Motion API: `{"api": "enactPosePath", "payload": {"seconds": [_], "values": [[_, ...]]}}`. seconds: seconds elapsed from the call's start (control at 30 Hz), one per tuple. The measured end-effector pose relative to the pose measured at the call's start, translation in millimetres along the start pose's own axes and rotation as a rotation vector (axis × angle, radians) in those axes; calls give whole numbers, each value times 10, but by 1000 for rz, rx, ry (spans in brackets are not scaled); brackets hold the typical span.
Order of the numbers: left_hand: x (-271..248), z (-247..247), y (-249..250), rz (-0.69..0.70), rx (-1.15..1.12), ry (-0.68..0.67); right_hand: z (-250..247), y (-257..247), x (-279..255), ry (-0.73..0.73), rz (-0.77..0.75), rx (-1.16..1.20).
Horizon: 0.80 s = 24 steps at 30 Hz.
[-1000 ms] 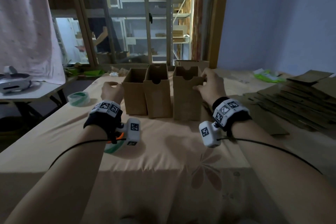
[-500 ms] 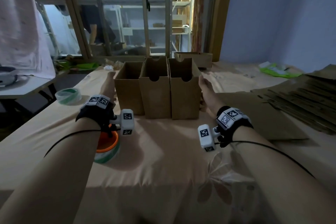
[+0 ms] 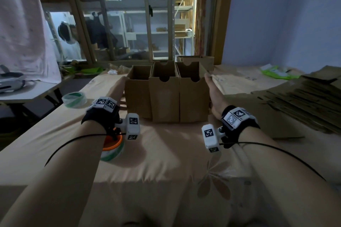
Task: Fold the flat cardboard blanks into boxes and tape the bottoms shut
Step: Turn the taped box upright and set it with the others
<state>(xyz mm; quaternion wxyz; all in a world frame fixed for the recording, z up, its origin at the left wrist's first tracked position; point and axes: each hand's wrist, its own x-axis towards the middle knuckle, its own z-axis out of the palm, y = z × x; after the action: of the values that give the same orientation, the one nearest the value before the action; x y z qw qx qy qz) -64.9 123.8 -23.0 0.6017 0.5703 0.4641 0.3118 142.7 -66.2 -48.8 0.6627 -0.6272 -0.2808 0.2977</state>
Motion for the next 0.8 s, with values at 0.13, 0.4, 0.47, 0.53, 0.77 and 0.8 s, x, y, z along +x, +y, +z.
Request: {"api": "enactPosePath", "payload": {"seconds": [0.13,0.4,0.47,0.53,0.77,0.8], "values": [[-350,12,15,3,12,-9,-149,-31,-111,44,16,4],[-1119,-43,82,42,-1,30,-398,-37,-573,76,-4,23],[-1304,-81,58,44,22,32,-397,-69,-781,76,-30,22],[-1468,-110,13,65,16,47,-333,-192,-1146,97,-45,20],[-1748,-201,-264,37,10,79,-268,-191,-1756,122,-64,5],[-1722,-223,-320,12,28,71,-275,-145,-1770,125,-47,4]]}}
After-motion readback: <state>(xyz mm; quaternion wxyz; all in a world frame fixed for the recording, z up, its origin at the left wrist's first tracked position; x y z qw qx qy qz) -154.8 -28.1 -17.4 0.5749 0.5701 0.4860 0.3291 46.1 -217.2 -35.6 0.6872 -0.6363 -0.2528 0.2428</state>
